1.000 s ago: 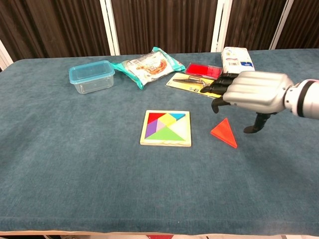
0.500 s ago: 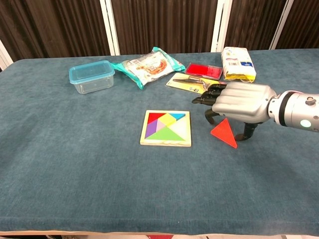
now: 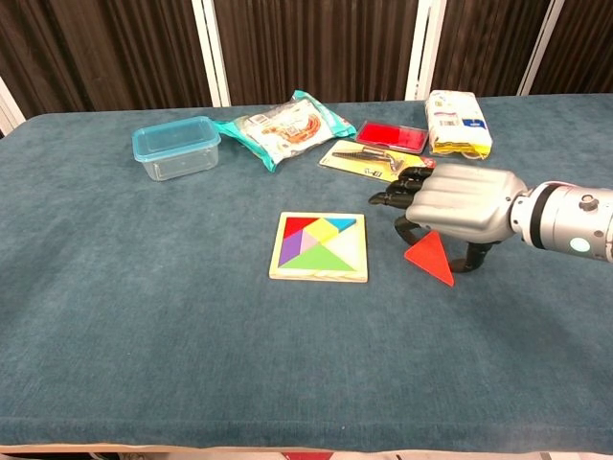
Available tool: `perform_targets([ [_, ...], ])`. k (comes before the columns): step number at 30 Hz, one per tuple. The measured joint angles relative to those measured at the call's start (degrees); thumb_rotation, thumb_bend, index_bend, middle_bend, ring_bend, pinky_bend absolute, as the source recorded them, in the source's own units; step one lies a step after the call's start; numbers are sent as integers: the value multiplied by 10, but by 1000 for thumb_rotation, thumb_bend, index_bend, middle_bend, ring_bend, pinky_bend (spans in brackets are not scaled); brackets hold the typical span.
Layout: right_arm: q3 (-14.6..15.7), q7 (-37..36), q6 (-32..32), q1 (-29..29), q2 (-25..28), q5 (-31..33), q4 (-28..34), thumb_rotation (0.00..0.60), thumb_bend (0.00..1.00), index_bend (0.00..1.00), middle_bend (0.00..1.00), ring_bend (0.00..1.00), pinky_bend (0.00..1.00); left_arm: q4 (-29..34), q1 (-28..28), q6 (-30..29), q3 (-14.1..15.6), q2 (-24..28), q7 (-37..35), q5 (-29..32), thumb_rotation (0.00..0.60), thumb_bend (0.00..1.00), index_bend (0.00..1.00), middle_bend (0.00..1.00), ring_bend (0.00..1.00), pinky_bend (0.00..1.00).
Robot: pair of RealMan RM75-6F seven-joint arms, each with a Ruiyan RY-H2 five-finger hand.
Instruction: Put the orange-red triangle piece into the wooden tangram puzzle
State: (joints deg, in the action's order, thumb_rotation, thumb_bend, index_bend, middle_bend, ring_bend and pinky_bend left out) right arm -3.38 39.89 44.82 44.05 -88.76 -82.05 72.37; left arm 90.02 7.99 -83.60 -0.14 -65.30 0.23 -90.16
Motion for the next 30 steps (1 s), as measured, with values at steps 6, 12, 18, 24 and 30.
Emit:
perform_targets([
  [6, 1, 2, 11, 0, -2, 1, -1, 600, 460, 703, 68, 0, 0, 0, 0, 0, 0, 0, -1, -1, 600, 454, 0, 0, 0, 61],
  [12, -16, -3, 51, -4, 13, 3, 29, 600, 460, 712, 83, 0, 0, 1, -1, -4, 2, 2, -4, -6, 600, 454, 0, 0, 0, 61],
  [18, -41, 18, 64, 6, 18, 20, 55, 600, 460, 713, 90, 0, 0, 0, -2, -8, 1, 3, -8, -7, 600, 454, 0, 0, 0, 61],
  [24, -67, 74, 80, 28, -27, 43, 50, 600, 460, 713, 109, 0, 0, 0, -2, -8, 2, 4, -8, -8, 600, 453, 0, 0, 0, 61],
  [30, -83, 151, 88, 52, -95, 85, 8, 600, 460, 713, 109, 0, 0, -2, -4, -11, 1, 8, -17, -8, 600, 453, 0, 0, 0, 61],
])
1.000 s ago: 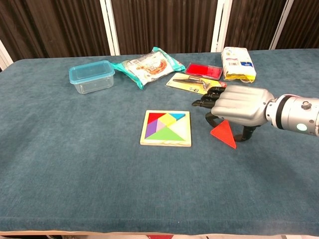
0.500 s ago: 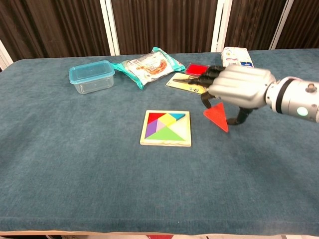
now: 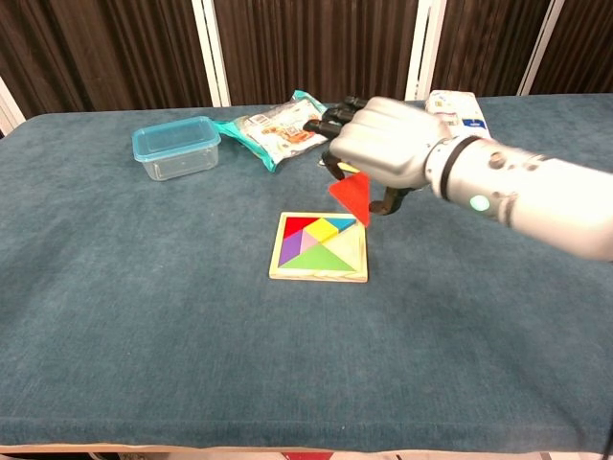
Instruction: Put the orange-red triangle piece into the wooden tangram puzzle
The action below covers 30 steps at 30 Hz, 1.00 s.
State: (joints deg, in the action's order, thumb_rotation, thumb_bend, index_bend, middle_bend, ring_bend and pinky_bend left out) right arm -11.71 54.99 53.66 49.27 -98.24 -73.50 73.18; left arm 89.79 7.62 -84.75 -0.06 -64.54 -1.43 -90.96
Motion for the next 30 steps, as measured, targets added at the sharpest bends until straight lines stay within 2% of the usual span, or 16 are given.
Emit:
perform_targets([
  [6, -9, 68, 3, 22, -71, 59, -69, 600, 460, 712, 109, 0, 0, -2, -1, -4, 1, 3, -10, -6, 600, 453, 0, 0, 0, 61],
  [9, -5, 81, 5, 30, -86, 67, -87, 600, 460, 712, 109, 0, 0, -3, -1, -5, 2, 3, -14, -8, 600, 454, 0, 0, 0, 61],
  [18, 17, 100, 12, 32, -88, 70, -90, 600, 460, 709, 109, 0, 0, -3, 0, -3, 3, 4, -14, -10, 600, 454, 0, 0, 0, 61],
  [30, 26, 105, 20, 35, -97, 76, -85, 600, 460, 708, 109, 0, 0, 1, -1, -4, 7, 6, -11, -15, 600, 452, 0, 0, 0, 61],
])
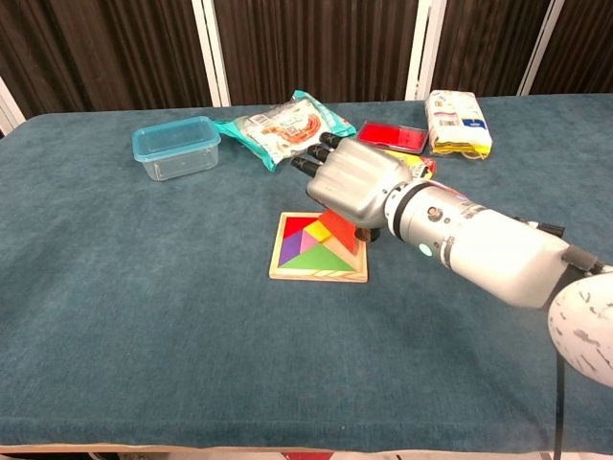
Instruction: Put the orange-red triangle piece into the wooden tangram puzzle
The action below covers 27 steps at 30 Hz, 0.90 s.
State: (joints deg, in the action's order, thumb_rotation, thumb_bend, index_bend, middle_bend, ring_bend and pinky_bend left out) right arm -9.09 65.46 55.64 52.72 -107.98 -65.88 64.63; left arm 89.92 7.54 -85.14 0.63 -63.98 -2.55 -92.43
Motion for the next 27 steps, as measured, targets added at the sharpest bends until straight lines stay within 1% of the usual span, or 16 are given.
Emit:
perform_targets([
  [11, 16, 19, 10, -3, -3, -3, 11, 600, 460, 676, 110, 0, 0, -2, 1, -2, 1, -1, -1, -5, 600, 454, 0, 0, 0, 61],
  [18, 20, 38, 16, -6, -3, 4, 22, 600, 460, 605, 109, 0, 0, -2, 1, -2, 1, 0, -2, -5, 600, 454, 0, 0, 0, 61],
  [27, 24, 57, 19, -9, 7, 19, 41, 600, 460, 562, 108, 0, 0, 0, 1, -2, 1, 0, 0, -6, 600, 454, 0, 0, 0, 61],
])
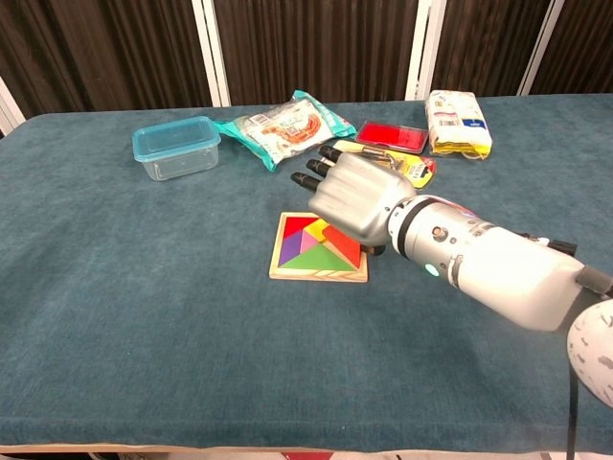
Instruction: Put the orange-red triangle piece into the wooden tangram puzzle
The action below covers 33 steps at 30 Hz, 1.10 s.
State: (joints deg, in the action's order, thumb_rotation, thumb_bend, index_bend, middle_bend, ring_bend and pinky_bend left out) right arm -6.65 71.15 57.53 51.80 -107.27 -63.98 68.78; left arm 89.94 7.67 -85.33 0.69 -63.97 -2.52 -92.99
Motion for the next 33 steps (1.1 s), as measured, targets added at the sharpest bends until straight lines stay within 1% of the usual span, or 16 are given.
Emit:
perform_targets([
  [11, 5, 1, 2, 1, 3, 2, 7, 600, 460, 538, 108, 0, 0, -3, -1, -1, 1, 0, -4, -2, 600, 455, 0, 0, 0, 61],
  [23, -3, -2, 1, 8, -9, 11, -11, 600, 460, 535, 108, 0, 0, -4, -2, -3, 1, 0, -6, -2, 600, 454, 0, 0, 0, 61],
  [27, -2, 0, 0, 9, -9, 14, -11, 600, 460, 492, 108, 0, 0, -3, -1, -3, 1, 0, -6, -2, 600, 454, 0, 0, 0, 61],
  [33, 0, 4, 1, 9, -7, 18, -5, 600, 460, 379, 108, 0, 0, -4, -2, -4, 2, 1, -8, -3, 600, 454, 0, 0, 0, 61],
])
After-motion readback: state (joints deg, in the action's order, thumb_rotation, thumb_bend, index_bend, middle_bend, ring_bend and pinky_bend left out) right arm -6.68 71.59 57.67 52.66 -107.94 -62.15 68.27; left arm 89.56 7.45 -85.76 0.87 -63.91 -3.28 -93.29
